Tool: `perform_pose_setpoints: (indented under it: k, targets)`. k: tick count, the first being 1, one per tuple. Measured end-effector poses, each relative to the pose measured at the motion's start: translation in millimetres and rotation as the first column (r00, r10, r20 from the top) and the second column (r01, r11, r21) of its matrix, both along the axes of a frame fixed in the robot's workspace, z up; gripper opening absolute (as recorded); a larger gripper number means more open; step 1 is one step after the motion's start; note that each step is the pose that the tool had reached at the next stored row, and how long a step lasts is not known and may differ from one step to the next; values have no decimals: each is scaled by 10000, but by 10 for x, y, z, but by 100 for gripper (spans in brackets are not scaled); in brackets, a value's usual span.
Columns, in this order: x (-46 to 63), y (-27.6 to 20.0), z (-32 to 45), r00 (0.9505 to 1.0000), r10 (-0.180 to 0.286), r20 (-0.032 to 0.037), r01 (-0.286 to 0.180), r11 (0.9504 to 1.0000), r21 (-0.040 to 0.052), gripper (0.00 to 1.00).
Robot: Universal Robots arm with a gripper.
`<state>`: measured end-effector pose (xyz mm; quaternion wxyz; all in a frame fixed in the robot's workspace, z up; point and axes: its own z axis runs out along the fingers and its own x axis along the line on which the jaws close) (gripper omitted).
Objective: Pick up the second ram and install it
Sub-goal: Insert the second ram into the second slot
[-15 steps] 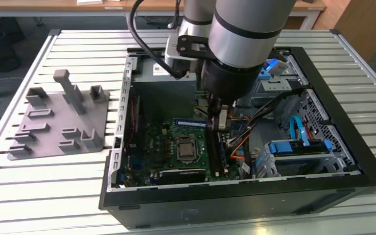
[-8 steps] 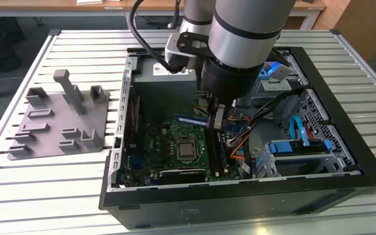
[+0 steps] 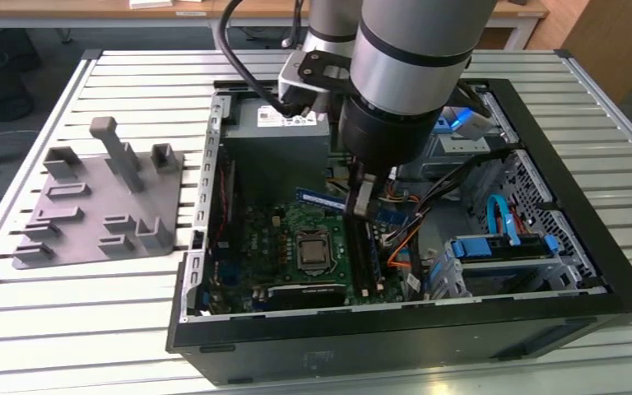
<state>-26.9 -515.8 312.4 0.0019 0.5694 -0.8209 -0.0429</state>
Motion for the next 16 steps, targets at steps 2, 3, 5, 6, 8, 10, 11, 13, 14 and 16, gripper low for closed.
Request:
perform_pose_setpoints:
  k: [2,3,5,6,8,10,11,13,14,16]
  targets:
    - [0,0,0,9999,-152,-1,152,9999,0,14]
    - [0,0,-1,9997,-228,0,228,9997,-1,14]
    - [0,0,-1,9992,-389,0,389,9992,-1,14]
    - [0,0,-2,9988,-482,0,482,9988,-1,14]
    - [0,0,-3,9978,-669,0,669,9978,-1,14]
    - [0,0,-3,9961,-882,0,882,9961,0,14]
    - [0,0,-4,9950,-1000,0,1000,9950,0,14]
    - [0,0,-4,9926,-1212,0,1212,9926,-1,14]
    - [0,0,-5,9913,-1318,0,1318,9913,-1,14]
    - [0,0,-6,9883,-1523,0,1523,9883,0,14]
